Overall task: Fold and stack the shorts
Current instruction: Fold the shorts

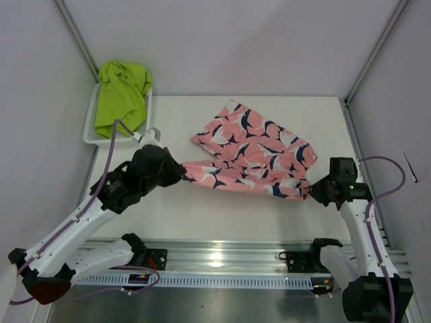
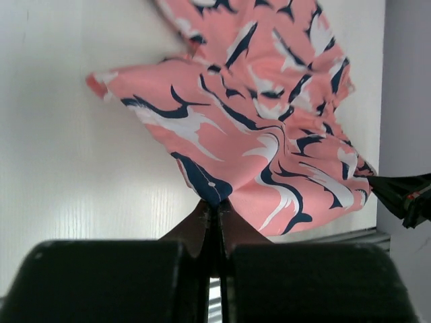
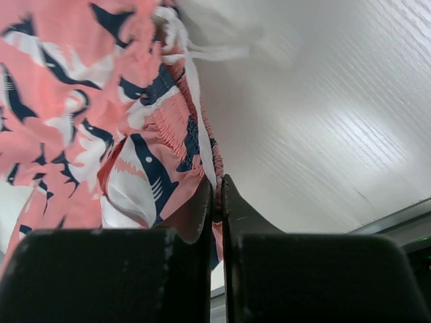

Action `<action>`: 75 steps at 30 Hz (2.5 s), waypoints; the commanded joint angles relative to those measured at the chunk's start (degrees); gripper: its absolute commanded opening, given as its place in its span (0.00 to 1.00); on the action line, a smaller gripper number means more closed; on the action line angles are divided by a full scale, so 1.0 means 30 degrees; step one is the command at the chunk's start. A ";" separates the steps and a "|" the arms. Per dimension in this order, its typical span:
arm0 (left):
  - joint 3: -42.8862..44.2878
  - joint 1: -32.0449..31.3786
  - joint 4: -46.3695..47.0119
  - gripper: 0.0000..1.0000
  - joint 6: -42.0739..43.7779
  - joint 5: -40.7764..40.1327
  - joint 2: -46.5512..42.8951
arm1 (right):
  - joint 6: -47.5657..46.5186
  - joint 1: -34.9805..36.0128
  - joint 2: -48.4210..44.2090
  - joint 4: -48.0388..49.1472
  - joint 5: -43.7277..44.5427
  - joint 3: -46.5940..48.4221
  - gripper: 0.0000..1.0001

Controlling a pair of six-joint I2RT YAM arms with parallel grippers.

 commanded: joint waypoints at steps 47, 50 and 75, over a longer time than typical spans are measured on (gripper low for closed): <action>1.4447 0.7764 0.0830 0.00 0.6070 0.2497 1.1796 | -0.0597 -0.1464 1.1053 0.4623 -0.4161 0.7286 0.00; 1.2161 0.8115 0.0540 0.00 0.5982 0.1794 0.9364 | -0.0189 -0.0001 1.2517 0.5938 -0.3809 0.7815 0.00; -0.2081 0.6036 0.3874 0.00 0.3463 0.3578 -0.1513 | -0.4023 0.3756 2.4802 0.1288 -0.4130 2.4846 0.00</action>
